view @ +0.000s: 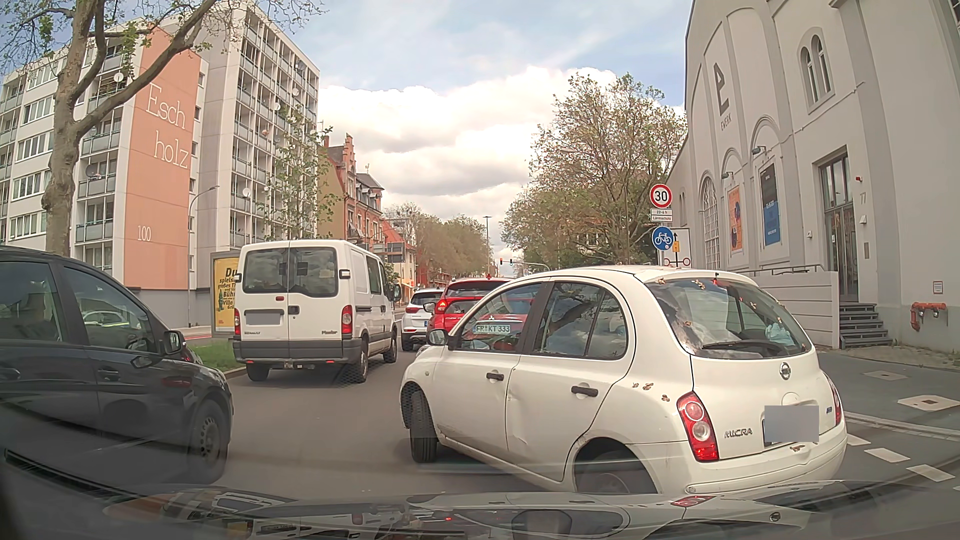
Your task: Follow the waypoints while adhering to traffic rules and regulations
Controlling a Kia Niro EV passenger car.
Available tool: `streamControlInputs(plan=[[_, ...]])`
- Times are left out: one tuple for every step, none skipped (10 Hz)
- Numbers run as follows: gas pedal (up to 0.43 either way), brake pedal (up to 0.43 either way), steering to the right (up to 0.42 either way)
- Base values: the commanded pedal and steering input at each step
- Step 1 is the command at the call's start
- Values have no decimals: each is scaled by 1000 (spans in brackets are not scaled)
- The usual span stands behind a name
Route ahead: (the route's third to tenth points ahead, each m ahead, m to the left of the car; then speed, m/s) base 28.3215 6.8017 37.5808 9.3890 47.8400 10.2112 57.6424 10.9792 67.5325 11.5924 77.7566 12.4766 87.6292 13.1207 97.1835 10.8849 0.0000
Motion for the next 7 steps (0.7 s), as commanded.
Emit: streamControlInputs(plan=[[0,232,-25],[0,232,-25],[0,232,-25],[0,232,-25],[0,232,-25],[0,232,-25],[0,226,-25]])
